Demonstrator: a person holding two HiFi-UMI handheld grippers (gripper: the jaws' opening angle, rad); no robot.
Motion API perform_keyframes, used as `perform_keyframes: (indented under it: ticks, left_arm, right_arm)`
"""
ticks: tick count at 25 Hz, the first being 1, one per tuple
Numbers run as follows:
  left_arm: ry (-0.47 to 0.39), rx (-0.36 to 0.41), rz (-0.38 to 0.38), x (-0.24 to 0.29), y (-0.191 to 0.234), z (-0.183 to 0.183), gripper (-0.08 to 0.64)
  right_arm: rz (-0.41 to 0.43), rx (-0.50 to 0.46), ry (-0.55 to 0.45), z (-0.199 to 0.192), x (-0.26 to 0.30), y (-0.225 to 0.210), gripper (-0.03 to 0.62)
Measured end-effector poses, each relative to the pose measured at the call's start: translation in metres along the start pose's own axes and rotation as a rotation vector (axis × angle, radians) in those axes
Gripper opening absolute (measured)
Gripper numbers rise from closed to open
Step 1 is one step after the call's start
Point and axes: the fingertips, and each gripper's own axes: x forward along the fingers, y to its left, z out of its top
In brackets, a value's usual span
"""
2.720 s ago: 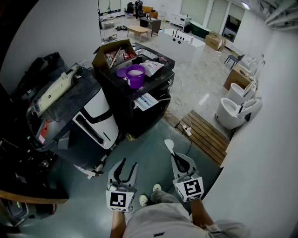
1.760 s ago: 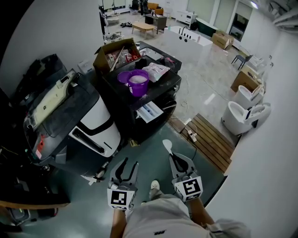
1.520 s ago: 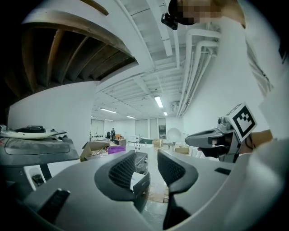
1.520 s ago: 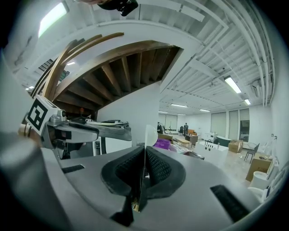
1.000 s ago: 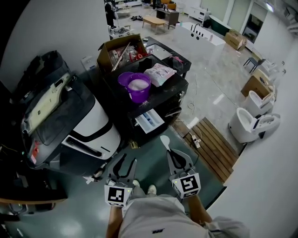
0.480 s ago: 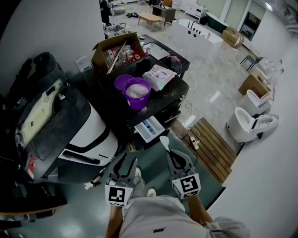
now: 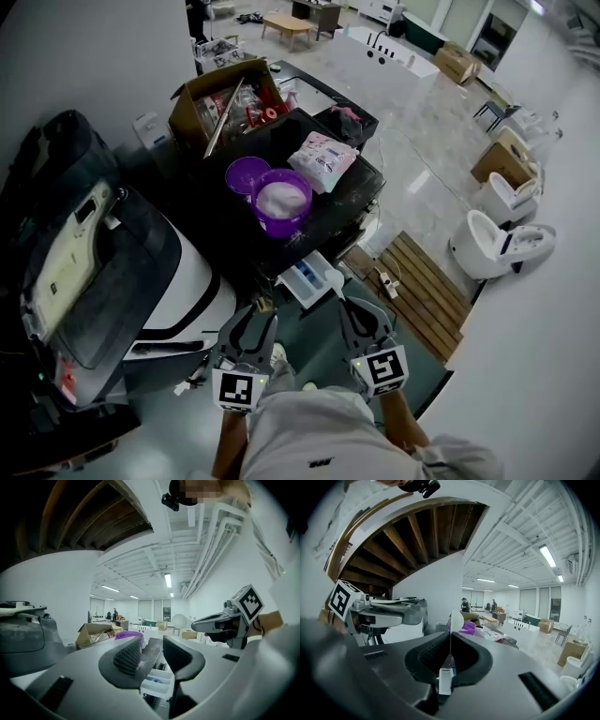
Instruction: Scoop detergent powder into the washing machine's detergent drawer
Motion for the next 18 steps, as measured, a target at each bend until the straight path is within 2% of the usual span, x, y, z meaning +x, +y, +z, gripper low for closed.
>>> perform_keyframes:
  ticks: [9,18]
  left_arm:
    - [-0.008,-0.025,-0.065,0.048,0.062,0.002,0.16]
    - [-0.009,-0.057,-0.096,0.091,0.098,-0.001,0.16]
  right_arm:
    - [-0.044,-0.01,0.072,0.014,0.071,0.001,0.008]
    - [-0.058,-0.025,0.113,0.026,0.124,-0.018,0.008]
